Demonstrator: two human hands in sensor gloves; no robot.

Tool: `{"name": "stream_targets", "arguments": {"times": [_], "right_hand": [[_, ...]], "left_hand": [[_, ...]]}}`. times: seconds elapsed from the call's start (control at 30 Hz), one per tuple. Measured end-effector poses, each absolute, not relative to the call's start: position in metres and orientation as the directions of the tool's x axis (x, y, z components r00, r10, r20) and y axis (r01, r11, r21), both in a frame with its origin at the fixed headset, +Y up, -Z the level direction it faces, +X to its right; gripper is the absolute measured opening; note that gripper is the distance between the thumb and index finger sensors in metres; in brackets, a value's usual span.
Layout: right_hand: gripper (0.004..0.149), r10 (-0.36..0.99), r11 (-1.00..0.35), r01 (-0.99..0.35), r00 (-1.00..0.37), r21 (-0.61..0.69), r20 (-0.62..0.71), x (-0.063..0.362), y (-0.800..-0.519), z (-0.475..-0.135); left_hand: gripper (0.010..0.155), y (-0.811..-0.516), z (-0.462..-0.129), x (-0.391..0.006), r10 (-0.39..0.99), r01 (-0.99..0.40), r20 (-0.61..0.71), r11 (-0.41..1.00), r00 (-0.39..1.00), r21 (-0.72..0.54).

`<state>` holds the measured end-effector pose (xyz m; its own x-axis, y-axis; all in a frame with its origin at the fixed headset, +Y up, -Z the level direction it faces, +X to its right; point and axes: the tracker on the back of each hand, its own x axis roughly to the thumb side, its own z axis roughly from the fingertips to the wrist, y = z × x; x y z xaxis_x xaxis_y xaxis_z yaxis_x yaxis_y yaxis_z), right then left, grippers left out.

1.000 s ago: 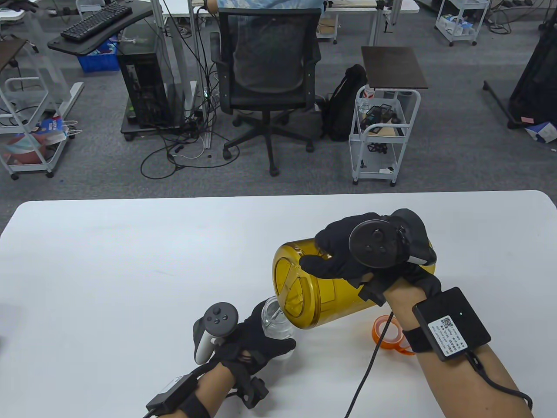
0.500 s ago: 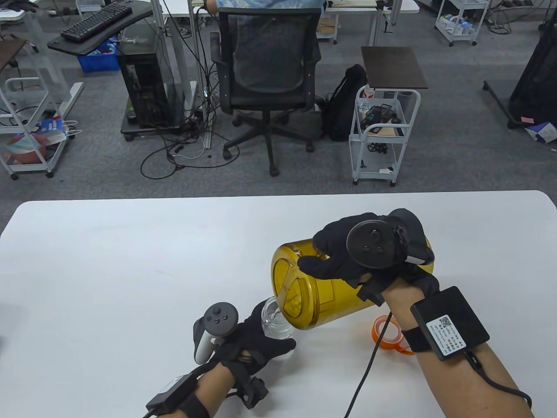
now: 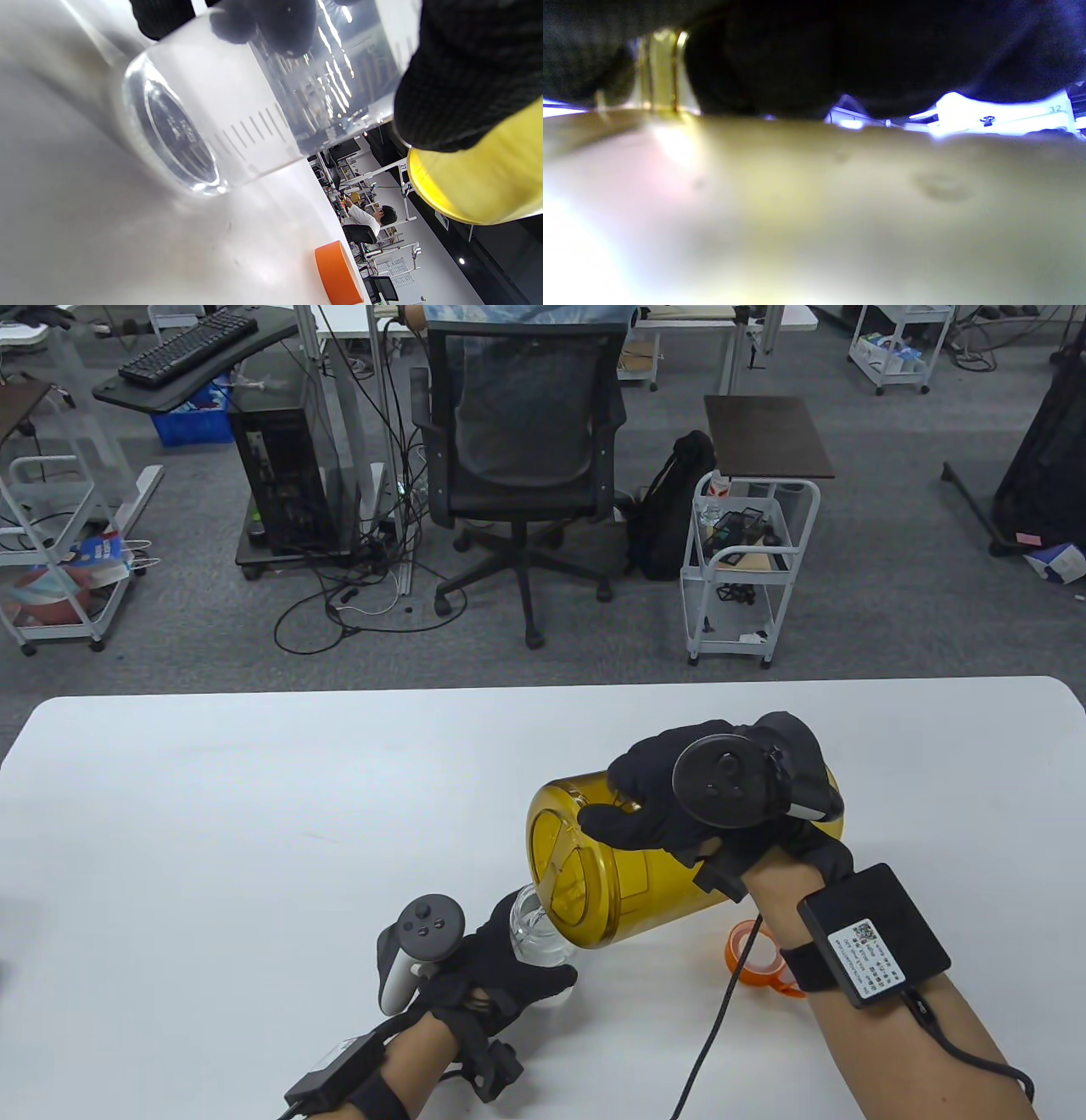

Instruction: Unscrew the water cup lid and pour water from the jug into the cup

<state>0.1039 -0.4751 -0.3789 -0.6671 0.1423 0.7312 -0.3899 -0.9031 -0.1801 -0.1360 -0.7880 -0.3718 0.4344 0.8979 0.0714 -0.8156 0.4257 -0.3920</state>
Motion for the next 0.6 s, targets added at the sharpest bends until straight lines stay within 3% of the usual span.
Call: {"name": "stream_targets", "arguments": {"times": [0.6], "right_hand": [[0.058, 0.134, -0.906, -0.383, -0.667, -0.182, 0.733, 0.1022, -0.4744, -0.3782]], "left_hand": [[0.107, -0.7881, -0.3718, -0.1359, 0.897, -0.814, 0.069, 0.427, 0.437, -0.394]]}}
